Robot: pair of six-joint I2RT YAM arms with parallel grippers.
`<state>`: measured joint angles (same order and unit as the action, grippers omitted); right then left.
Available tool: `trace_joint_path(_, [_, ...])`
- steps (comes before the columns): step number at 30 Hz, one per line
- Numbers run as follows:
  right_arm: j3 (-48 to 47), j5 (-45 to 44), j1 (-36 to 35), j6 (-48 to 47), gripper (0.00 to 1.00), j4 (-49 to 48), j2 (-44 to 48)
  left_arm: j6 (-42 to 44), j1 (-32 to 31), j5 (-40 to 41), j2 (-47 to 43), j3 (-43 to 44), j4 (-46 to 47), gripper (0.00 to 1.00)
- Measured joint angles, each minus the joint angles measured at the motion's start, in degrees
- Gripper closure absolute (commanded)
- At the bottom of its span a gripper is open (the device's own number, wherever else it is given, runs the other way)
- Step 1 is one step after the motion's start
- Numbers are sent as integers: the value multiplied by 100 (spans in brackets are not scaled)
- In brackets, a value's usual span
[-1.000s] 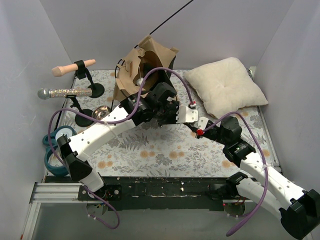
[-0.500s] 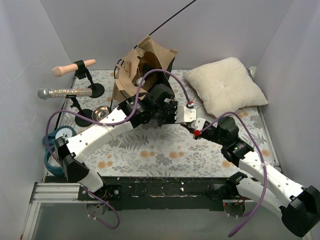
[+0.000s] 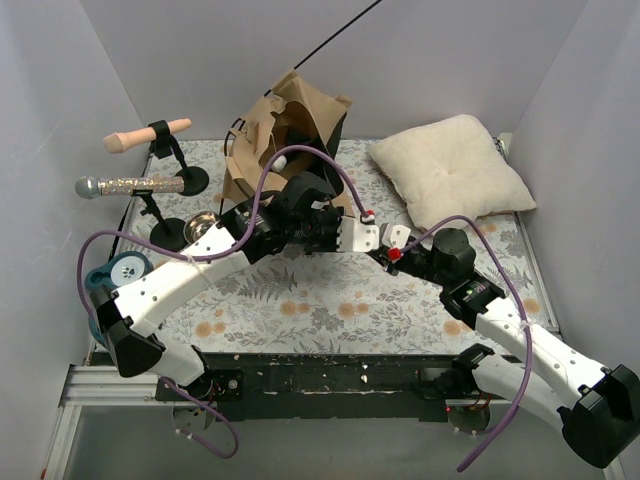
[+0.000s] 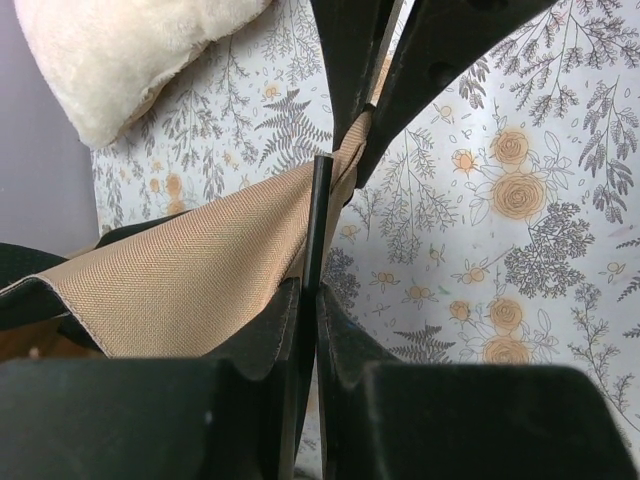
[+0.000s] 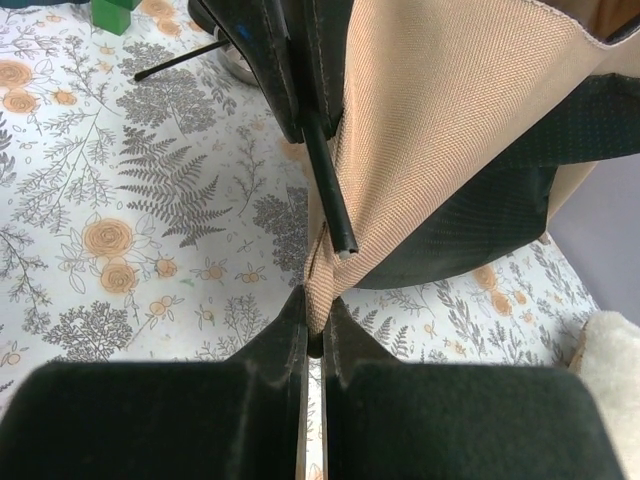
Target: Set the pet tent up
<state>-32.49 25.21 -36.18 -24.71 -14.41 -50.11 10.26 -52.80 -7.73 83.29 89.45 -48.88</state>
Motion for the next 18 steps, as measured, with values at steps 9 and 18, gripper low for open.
trace_joint_path(9, [-13,9,-7,149,99,66,-4,238,7,-160,-264,-273,98,100])
trace_joint_path(18, [-74,39,-11,201,99,103,-46,378,9,-188,-354,-376,133,100])
